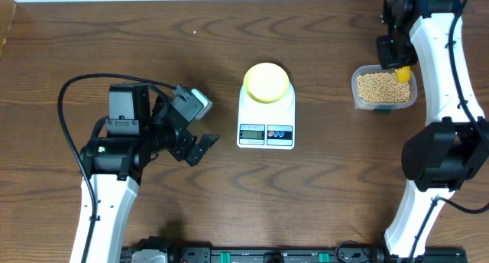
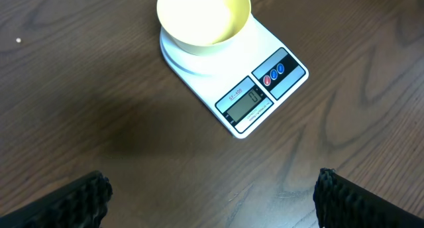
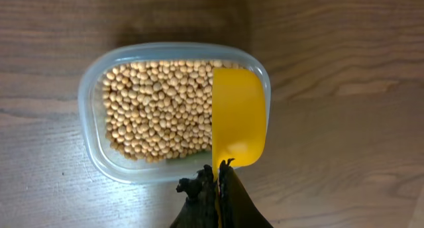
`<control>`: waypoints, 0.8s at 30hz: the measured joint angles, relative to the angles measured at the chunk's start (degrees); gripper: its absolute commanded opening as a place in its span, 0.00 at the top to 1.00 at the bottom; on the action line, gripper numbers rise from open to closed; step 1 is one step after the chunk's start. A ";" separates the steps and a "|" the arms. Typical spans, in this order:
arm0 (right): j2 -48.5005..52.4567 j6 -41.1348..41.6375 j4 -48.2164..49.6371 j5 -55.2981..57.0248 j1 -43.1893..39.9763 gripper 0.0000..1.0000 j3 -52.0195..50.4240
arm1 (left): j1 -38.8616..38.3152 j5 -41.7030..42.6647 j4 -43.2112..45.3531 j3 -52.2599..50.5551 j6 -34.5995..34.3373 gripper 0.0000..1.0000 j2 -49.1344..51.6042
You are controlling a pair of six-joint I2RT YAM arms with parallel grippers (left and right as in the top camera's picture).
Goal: Scoop item into bowl and weigh 50g on scale
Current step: 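Lower the scoop into the soybeans and drag it through them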
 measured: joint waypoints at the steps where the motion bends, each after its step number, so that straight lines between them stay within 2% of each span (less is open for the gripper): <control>1: 0.00 0.00 -0.22 0.00 0.00 0.99 0.00 | 0.00 0.00 0.00 0.00 0.00 0.01 0.00; 24: 0.00 -0.22 -1.57 -1.75 -1.64 0.99 -0.79 | 0.00 0.00 0.00 0.00 0.00 0.01 0.00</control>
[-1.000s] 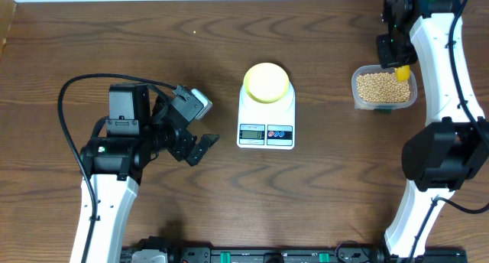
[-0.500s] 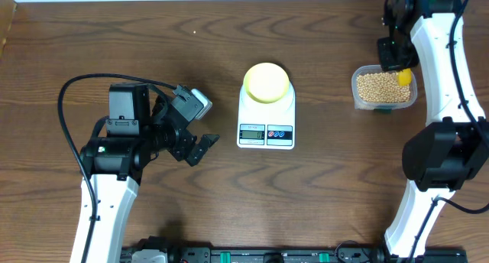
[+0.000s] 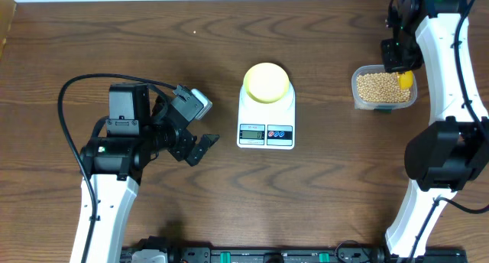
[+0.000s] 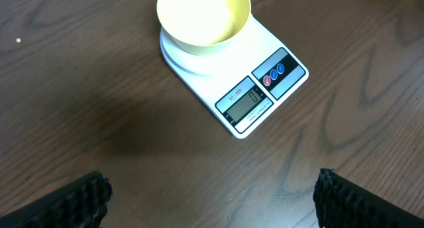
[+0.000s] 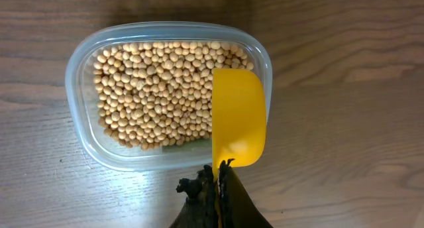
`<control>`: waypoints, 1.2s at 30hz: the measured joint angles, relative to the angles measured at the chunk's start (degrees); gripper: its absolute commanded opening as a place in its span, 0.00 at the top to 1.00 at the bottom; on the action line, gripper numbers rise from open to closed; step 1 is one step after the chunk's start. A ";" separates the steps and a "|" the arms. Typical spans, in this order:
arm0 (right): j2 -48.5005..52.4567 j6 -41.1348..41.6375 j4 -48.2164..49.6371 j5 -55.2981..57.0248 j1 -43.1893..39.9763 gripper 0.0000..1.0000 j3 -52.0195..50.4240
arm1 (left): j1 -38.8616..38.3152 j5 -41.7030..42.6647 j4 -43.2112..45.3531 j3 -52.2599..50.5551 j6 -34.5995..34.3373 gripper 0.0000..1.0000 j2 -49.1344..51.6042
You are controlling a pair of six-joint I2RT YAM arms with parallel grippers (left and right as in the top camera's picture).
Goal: Scoop item into bowl and weigh 50g on scale
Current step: 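Lower the scoop into the soybeans and drag it through them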
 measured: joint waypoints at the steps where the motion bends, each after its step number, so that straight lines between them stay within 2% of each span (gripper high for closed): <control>1: 0.00 -0.02 0.15 0.00 -0.11 0.99 -0.33 | 0.00 -0.02 0.00 0.00 0.00 0.01 0.00; 24: 0.00 -0.24 8.31 0.90 -1.38 0.99 -9.44 | 0.00 -0.02 0.00 0.00 0.00 0.01 0.00; 36: 0.00 -3.37 11.04 -13.55 -5.31 0.99 -12.35 | 0.00 0.00 0.00 0.00 0.00 0.01 0.00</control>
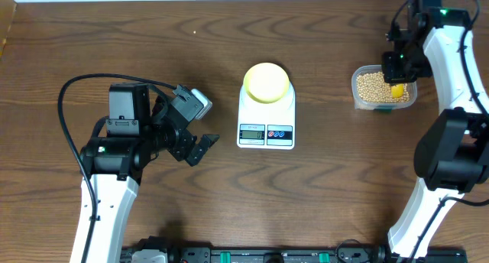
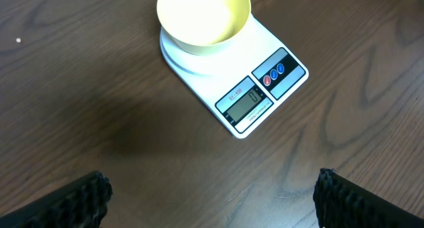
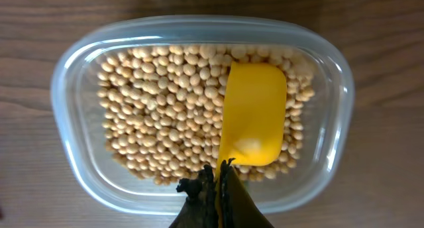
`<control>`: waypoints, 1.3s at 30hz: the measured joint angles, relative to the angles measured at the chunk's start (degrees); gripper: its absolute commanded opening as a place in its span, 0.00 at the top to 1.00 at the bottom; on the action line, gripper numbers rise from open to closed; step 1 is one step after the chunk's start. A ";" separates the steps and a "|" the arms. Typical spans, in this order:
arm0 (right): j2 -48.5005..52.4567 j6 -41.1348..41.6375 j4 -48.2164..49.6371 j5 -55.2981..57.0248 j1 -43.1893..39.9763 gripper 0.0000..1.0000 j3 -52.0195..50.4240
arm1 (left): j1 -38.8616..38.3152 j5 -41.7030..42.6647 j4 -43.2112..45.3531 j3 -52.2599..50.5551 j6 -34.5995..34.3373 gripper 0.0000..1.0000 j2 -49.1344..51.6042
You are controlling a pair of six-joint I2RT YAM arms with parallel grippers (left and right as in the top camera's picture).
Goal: Scoop item into bowl and weigh 50g on scale
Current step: 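Lower the scoop into the soybeans and drag it through them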
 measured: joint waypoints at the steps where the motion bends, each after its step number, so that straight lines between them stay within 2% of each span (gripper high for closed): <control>1: 0.00 -0.04 0.28 -1.07 -0.37 0.99 -0.24 | 0.00 0.00 0.00 0.00 0.00 0.01 0.00; 19: 0.00 -0.44 1.62 -17.07 -8.81 0.99 -2.78 | 0.00 0.00 0.00 0.00 0.00 0.01 0.00; 39: 0.70 -3.02 1.99 -28.24 -14.47 0.99 -3.15 | 0.00 0.00 0.00 0.00 0.00 0.01 0.00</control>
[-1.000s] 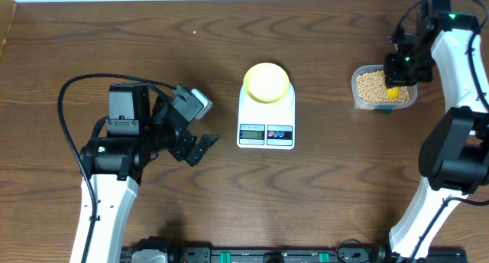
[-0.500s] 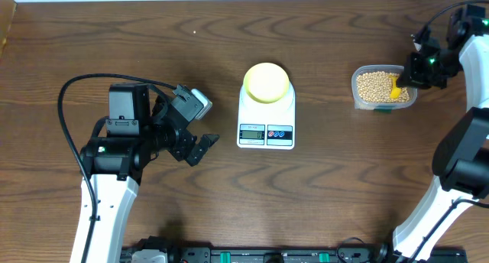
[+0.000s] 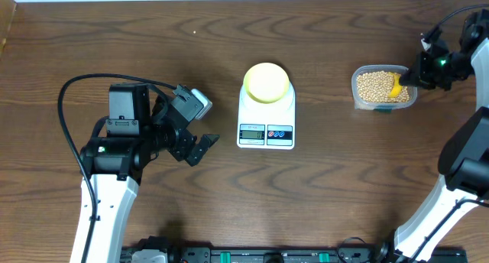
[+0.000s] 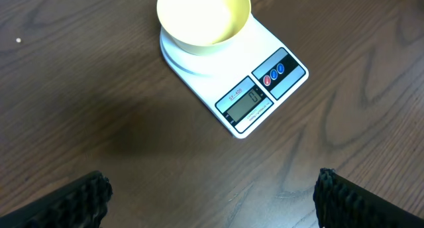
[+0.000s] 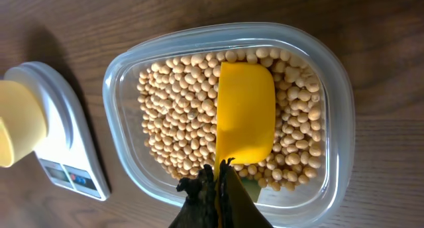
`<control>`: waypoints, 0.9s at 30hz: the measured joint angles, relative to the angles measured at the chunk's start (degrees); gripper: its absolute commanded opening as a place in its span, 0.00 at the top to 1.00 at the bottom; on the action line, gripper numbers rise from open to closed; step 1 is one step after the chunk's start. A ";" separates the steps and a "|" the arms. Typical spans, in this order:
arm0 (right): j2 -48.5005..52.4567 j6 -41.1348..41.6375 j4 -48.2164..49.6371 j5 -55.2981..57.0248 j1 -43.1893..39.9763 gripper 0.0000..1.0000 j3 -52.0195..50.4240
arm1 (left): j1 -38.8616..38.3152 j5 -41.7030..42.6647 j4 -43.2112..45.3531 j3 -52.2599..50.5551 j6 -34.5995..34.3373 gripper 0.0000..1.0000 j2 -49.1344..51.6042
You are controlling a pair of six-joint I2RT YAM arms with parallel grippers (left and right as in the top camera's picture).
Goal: Scoop item into bowl and weigh 50g on scale
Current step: 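Lower the scoop into the soybeans and drag it through them, then tilt the scoop up and lift it out of the tub with soybeans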
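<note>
A clear plastic tub (image 5: 119, 155) of soybeans (image 5: 179, 122) sits at the table's right (image 3: 359, 95). My right gripper (image 5: 218, 178) is shut on the handle of a yellow scoop (image 5: 245, 118), whose cup is empty and held over the beans in the tub's right half (image 3: 396, 87). An empty yellow bowl (image 3: 266, 82) stands on the white scale (image 3: 266, 125), also seen in the left wrist view (image 4: 202, 16). My left gripper (image 4: 212, 195) hovers open over bare table, left of the scale.
The scale's display (image 4: 248, 102) and its buttons (image 4: 273, 72) face the table's front. The scale (image 5: 40, 135) lies just left of the tub in the right wrist view. Brown wooden table (image 3: 153, 56) all around.
My right wrist has swung round to the tub's right side, so the scoop now points left toward the scale. The scoop stays empty over the beans. The left arm has not moved.
The right gripper held the empty yellow scoop over the tub's right rim, coming from behind the tub. Then the scoop sat over the beans inside the tub. Now the arm reaches in from the right. The left gripper stayed open throughout.
</note>
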 measured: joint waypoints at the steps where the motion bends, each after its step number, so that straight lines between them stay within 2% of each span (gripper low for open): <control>1: 0.02 -0.20 -0.09 -0.52 -0.33 0.99 -0.02 | 0.00 0.00 0.00 0.00 0.00 0.01 0.00; 14: 0.02 -1.57 -5.03 -9.79 -8.83 0.99 -0.07 | 0.00 -0.02 0.00 0.00 0.00 0.01 0.00; 27: 0.02 -3.06 -5.95 -21.55 -14.62 0.99 -0.07 | 0.00 0.00 0.00 0.00 -0.02 0.01 0.00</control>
